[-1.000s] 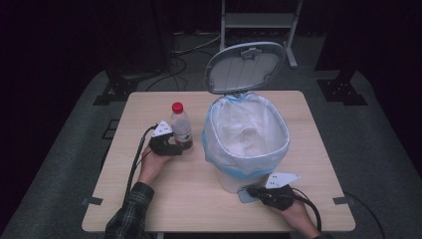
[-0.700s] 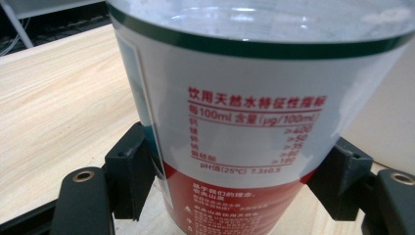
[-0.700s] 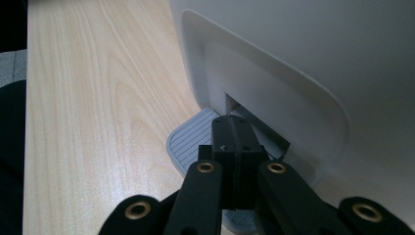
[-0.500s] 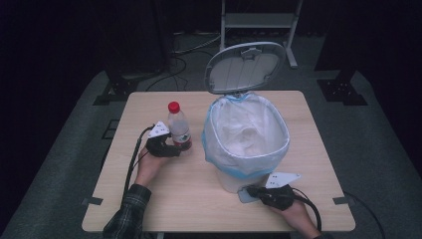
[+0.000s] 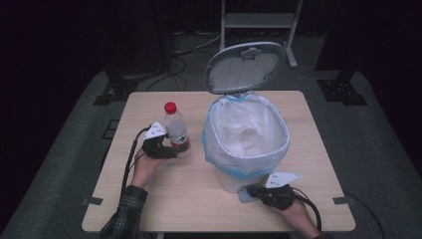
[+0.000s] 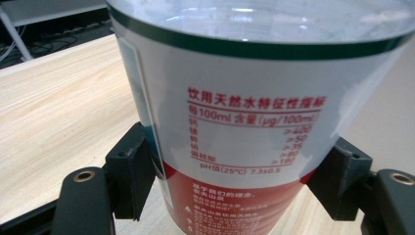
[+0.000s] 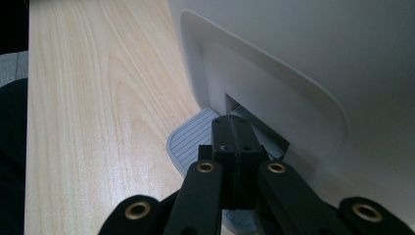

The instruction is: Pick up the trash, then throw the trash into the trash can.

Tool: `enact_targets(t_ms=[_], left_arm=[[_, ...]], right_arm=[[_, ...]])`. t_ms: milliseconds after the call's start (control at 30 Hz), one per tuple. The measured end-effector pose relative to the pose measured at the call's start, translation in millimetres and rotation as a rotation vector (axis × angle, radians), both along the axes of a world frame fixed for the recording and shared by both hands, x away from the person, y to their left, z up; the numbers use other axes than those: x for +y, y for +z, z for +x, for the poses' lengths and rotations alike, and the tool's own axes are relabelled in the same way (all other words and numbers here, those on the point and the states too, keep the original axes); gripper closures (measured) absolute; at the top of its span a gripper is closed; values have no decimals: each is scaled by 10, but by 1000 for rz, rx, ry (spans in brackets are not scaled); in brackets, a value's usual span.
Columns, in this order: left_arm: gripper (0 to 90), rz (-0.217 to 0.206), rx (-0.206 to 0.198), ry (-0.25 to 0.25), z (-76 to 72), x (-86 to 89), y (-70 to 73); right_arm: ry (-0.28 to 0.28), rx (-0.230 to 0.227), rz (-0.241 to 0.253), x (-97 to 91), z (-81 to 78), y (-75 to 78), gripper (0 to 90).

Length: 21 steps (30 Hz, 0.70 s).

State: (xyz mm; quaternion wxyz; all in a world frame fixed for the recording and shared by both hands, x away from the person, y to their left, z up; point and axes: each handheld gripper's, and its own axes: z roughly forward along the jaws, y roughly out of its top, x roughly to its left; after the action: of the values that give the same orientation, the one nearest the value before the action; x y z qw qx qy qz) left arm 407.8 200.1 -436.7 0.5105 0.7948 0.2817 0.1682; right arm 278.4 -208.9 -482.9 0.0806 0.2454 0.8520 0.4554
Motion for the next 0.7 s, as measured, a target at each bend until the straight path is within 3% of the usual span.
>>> enact_targets(t_ms=[200,700], left_arm=[[273,1,4,-12,-83,29,50],[275,-87,-8,-52,-313,131,340]], right_arm=[[0,3,1,-1,1,0,900],[1,4,1,-3,6,0,900]])
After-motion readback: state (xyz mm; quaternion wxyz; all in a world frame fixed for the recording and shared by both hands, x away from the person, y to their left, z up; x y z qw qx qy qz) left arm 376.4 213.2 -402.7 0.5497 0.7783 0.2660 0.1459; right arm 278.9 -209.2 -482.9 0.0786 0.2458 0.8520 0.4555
